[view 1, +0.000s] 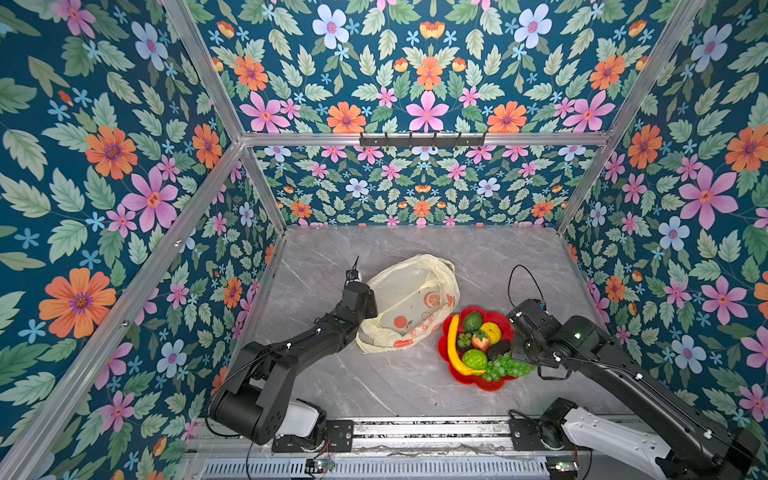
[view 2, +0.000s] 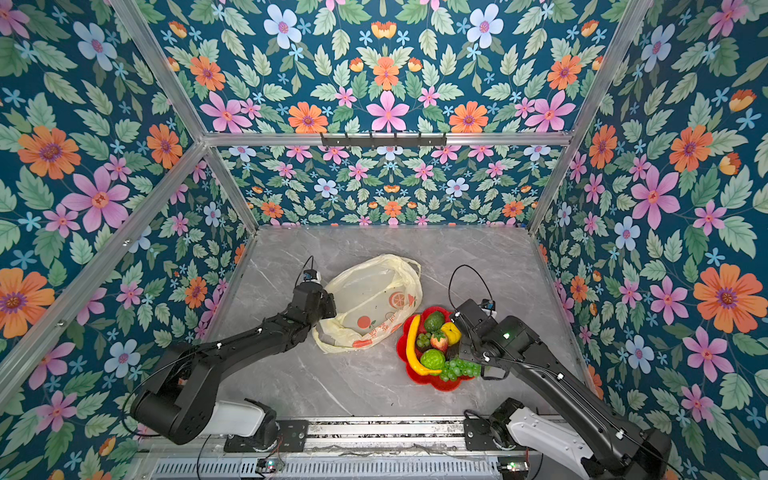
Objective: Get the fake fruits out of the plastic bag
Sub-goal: 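Lower the green grapes onto the plate and open the right gripper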
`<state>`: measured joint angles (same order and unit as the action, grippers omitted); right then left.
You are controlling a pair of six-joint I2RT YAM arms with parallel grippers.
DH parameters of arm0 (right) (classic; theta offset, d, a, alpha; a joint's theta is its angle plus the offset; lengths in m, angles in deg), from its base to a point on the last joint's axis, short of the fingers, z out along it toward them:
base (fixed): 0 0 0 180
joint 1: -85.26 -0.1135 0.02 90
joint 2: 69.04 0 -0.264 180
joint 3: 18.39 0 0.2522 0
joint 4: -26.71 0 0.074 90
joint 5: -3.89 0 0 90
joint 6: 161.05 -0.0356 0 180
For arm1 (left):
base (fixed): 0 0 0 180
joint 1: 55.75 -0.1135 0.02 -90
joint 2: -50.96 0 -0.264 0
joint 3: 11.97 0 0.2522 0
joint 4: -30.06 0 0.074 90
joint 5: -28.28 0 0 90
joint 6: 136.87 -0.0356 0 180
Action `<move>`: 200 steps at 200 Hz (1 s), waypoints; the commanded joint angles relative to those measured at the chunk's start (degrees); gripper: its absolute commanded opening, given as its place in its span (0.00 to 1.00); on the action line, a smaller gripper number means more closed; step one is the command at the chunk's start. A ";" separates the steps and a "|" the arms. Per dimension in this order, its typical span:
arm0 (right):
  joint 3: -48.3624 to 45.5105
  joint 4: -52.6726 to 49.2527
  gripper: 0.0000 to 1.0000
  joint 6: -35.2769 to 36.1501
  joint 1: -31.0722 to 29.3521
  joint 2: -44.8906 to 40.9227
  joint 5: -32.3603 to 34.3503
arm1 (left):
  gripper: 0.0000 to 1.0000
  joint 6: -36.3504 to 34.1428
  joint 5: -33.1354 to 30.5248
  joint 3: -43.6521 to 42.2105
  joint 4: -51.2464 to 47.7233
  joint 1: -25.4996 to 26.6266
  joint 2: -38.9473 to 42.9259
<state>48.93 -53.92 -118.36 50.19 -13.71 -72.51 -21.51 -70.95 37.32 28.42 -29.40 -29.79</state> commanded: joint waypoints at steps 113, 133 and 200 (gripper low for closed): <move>2.34 18.62 0.00 12.94 5.99 15.36 -0.67 | 0.00 -0.40 -0.62 0.32 -0.08 -0.02 0.21; 2.19 18.52 0.00 12.60 6.06 16.81 -0.23 | 0.00 -0.41 -0.69 0.32 -0.17 -0.01 0.24; 0.67 18.77 0.30 12.23 5.99 15.45 0.19 | 0.00 -0.44 -0.17 0.28 0.10 -0.03 -0.02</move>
<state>49.71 -35.41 -106.47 56.20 2.44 -72.79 -21.53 -70.95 37.32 28.42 -29.40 -29.79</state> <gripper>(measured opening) 0.249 0.050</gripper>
